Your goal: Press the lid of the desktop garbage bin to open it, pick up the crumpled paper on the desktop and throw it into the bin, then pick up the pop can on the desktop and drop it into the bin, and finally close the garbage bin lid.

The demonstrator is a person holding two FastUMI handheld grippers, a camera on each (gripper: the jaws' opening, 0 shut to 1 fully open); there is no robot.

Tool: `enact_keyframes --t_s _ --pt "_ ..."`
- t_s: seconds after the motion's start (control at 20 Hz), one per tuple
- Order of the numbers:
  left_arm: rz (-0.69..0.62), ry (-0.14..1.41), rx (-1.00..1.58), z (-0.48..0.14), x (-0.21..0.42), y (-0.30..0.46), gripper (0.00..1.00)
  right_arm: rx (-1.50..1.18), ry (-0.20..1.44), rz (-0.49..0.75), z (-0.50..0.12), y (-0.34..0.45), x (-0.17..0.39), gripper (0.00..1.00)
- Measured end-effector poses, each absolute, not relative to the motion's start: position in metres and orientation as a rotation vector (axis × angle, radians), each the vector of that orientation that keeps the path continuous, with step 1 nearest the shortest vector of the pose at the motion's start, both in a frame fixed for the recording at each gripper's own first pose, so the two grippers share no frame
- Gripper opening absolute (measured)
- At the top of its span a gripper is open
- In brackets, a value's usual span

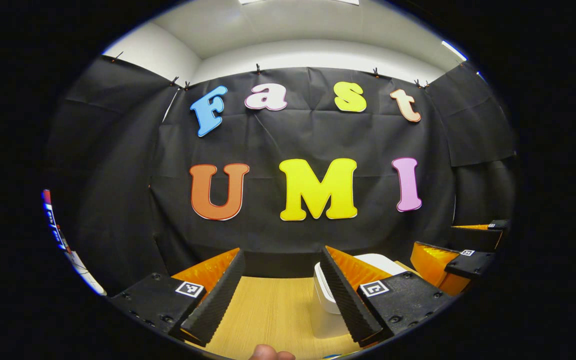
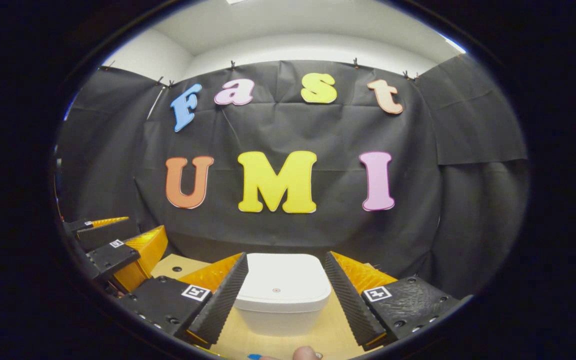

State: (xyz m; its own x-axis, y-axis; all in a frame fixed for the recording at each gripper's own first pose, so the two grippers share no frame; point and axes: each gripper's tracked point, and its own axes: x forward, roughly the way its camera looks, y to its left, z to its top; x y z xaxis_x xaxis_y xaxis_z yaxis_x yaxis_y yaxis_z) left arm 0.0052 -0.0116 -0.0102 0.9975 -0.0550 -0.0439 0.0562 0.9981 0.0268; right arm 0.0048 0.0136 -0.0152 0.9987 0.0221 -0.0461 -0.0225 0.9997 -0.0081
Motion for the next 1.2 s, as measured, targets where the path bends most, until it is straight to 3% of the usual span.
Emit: enact_keyframes --t_s 0.35,0.7,0.8,0.9,1.05,1.15,1.2 --pt "-0.111 0.017 0.028 -0.012 0.003 -0.035 0.97 -0.026 0.098 0.005 -0.028 0.005 0.013 0.95" --pt "-0.061 0.040 0.018 -0.021 0.007 -0.019 0.97 -0.013 0.189 0.036 -0.055 0.010 0.035 0.94" --pt "-0.041 0.051 0.013 -0.024 0.007 -0.012 0.97 -0.014 0.217 0.060 -0.062 0.017 0.044 0.82" --pt "-0.025 0.063 0.010 -0.028 0.005 -0.007 0.97 -0.023 0.234 0.061 -0.067 0.016 0.055 0.78" --pt "-0.001 0.062 0.018 -0.025 0.004 0.000 0.97 -0.025 0.265 0.055 -0.073 0.015 0.067 0.56" --pt "0.013 0.063 0.036 -0.025 0.004 0.002 0.97 -0.015 0.290 0.059 -0.079 0.017 0.073 0.33" --pt "0.016 0.063 0.043 -0.025 0.004 0.003 0.97 -0.014 0.299 0.057 -0.081 0.018 0.075 0.12"
